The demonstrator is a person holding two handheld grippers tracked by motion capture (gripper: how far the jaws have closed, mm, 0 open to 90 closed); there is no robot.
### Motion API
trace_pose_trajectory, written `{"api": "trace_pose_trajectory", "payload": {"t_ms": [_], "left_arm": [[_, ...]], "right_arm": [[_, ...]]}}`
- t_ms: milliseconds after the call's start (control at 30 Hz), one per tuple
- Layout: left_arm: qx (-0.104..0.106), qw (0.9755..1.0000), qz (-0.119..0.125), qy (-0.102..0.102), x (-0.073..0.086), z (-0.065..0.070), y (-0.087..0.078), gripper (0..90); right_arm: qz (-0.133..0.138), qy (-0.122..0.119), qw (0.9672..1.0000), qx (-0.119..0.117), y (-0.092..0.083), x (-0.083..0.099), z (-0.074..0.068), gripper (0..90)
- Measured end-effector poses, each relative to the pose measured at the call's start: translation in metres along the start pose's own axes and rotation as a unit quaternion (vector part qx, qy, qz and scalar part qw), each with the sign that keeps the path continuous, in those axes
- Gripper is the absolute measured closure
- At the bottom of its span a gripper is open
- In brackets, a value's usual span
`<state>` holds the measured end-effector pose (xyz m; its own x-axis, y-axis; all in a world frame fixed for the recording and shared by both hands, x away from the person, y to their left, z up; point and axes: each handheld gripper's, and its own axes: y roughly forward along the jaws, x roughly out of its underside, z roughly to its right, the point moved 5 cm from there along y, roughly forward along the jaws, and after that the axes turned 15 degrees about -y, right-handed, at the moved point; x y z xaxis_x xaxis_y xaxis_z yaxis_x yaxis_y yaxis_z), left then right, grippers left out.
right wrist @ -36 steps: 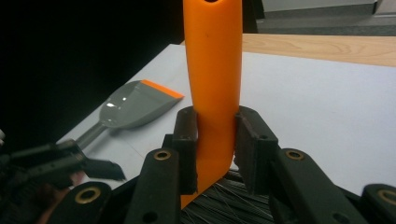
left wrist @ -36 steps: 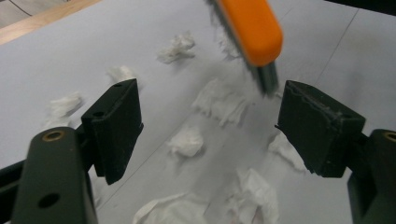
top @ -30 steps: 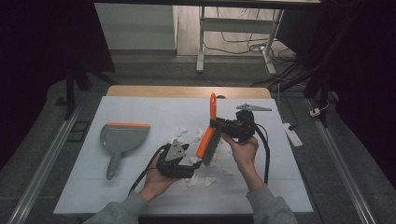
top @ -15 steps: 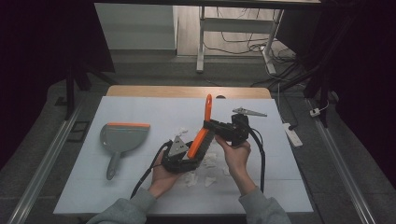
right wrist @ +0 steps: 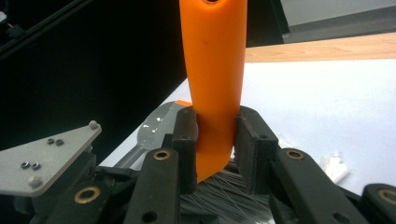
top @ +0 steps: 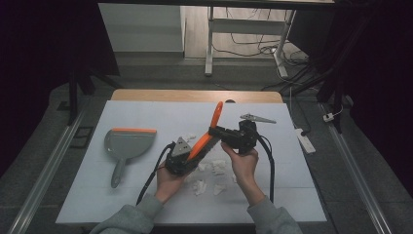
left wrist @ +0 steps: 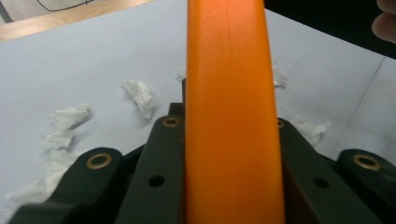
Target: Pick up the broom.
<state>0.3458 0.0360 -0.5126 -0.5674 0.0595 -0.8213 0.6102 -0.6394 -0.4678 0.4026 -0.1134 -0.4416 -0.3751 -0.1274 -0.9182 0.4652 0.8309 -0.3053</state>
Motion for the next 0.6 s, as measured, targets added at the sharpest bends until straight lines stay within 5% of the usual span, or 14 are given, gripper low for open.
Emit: {"api": "trace_pose_trajectory", "payload": {"t_ms": [233,400,533,600], "left_arm": [[-0.002,0.9996,-0.016,0.024,-0.006,-0.003,-0.008,79.8],[0.004,0.9995,-0.028,0.011,-0.014,-0.011,-0.02,79.8],[0.009,0.9986,-0.05,0.016,-0.02,-0.02,-0.034,79.8],[0.006,0.9963,-0.078,0.036,-0.018,-0.025,-0.042,79.8]], "right_arm": [[0.002,-0.005,0.9999,-0.014,-0.003,-0.002,-0.001,69.1],[-0.003,-0.024,0.9996,-0.014,-0.009,-0.006,-0.001,57.0],[-0.037,-0.075,0.9965,-0.01,-0.024,-0.007,0.002,45.6],[-0.049,-0.086,0.995,-0.011,-0.029,-0.006,0.004,43.2]]}}
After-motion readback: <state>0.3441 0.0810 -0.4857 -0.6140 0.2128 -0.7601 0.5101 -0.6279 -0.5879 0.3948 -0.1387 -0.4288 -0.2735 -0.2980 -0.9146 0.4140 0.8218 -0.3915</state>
